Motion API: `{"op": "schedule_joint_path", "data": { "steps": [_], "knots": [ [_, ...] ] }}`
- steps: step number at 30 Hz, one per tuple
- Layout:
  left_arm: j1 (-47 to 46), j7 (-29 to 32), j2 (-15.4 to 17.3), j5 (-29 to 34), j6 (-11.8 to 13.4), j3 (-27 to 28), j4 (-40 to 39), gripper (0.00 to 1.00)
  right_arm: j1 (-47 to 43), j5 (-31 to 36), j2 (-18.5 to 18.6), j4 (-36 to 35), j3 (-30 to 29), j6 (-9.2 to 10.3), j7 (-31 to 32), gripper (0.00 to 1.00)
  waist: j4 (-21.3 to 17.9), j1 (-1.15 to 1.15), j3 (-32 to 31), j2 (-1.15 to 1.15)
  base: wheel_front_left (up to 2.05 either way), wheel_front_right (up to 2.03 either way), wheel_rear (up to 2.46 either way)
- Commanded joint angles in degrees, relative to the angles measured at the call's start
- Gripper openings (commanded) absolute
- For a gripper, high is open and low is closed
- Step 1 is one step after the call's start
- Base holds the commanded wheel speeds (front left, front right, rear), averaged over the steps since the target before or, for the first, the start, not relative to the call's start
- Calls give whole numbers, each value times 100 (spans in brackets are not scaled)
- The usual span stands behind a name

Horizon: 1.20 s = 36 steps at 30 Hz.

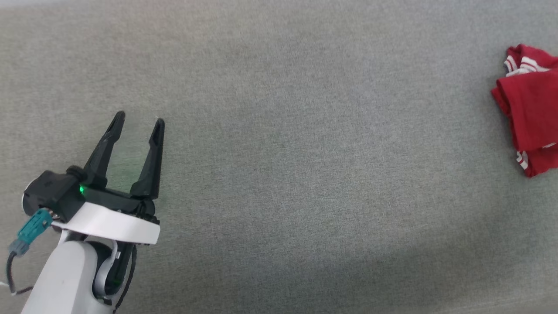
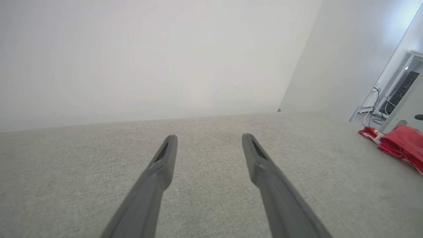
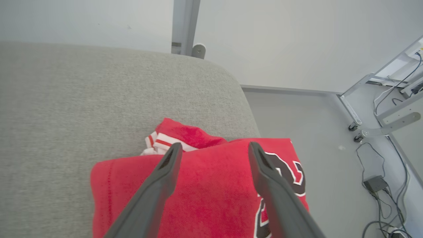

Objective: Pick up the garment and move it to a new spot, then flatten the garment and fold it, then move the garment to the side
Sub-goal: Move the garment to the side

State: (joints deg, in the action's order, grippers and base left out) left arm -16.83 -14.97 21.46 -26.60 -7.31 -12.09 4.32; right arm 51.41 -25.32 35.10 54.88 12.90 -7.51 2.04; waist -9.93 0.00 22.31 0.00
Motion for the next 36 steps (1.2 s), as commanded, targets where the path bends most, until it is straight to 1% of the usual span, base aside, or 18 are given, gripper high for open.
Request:
{"op": "schedule_joint_path", "data": {
  "steps": [1, 5, 12, 19, 27, 30, 36],
  "knots": [
    [129, -28, -64, 103, -17, 139, -4, 100, -176, -137, -104, -156, 29, 4, -168, 100, 63, 0, -164, 0, 0, 0, 0],
    [335, -28, -165, 166, -17, 395, 27, 100, -499, -335, -264, -502, 123, 4, -494, 100, 139, 0, -395, 0, 0, 0, 0],
    [759, -28, -395, 528, -17, 889, 116, 100, -1124, -556, -537, -1050, 233, 4, -1115, 100, 267, 0, -843, 0, 0, 0, 0],
    [1141, -28, -618, 741, -17, 1273, 120, 100, -1658, -473, -757, -1467, 241, 3, -1542, 100, 350, 0, -1215, 0, 0, 0, 0],
    [1614, -28, -849, 880, -17, 1672, 81, 100, -2532, -141, -1009, -2180, -92, 4, -1728, 100, 467, 0, -1609, 0, 0, 0, 0],
    [1790, -28, -943, 911, -17, 1791, 11, 100, -2940, 26, -1140, -2643, -340, 4, -1725, 100, 508, 0, -1721, 0, 0, 0, 0],
    [2098, -27, -1077, 961, -17, 1975, -60, 100, -3702, 341, -1416, -3352, -782, 4, -1726, 100, 599, 0, -1928, 0, 0, 0, 0]
  ]
}}
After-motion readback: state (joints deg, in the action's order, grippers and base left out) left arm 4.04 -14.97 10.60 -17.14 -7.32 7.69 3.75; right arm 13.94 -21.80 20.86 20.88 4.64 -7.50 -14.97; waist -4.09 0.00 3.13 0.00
